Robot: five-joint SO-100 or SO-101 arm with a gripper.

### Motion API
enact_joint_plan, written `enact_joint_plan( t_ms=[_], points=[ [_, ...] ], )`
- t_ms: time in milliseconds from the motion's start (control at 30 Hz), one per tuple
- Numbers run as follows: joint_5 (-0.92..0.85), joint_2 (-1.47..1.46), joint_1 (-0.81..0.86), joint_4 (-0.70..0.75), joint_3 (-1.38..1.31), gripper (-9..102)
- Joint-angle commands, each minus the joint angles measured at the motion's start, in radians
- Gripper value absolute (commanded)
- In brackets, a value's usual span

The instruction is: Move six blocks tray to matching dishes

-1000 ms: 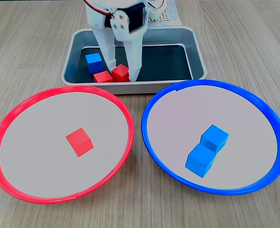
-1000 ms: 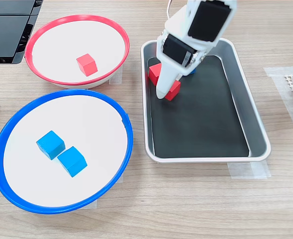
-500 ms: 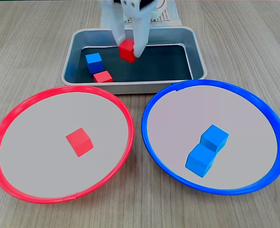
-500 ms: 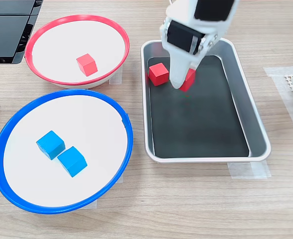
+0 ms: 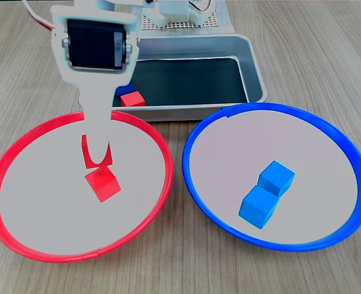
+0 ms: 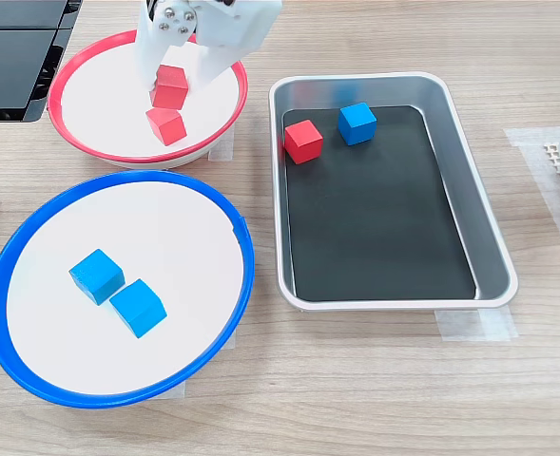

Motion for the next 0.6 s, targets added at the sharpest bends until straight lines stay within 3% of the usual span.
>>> enact_joint_plan(
  t_ms=[0,133,267,400,500,567],
  points=[
    [0.078,0.017,0.017,0.017,-0.051,23],
    [0.169,0.101,0.035,0.098,-0.049,30],
    [0.275,0.261,0.071,0.244,0.018,21],
    [0.382,0.459,0.121,0.488,0.229,14],
    [0.449,0.545,0.138,0.431,0.442,4],
    [0.514,0.558,0.138,0.334,0.548,5]
  ],
)
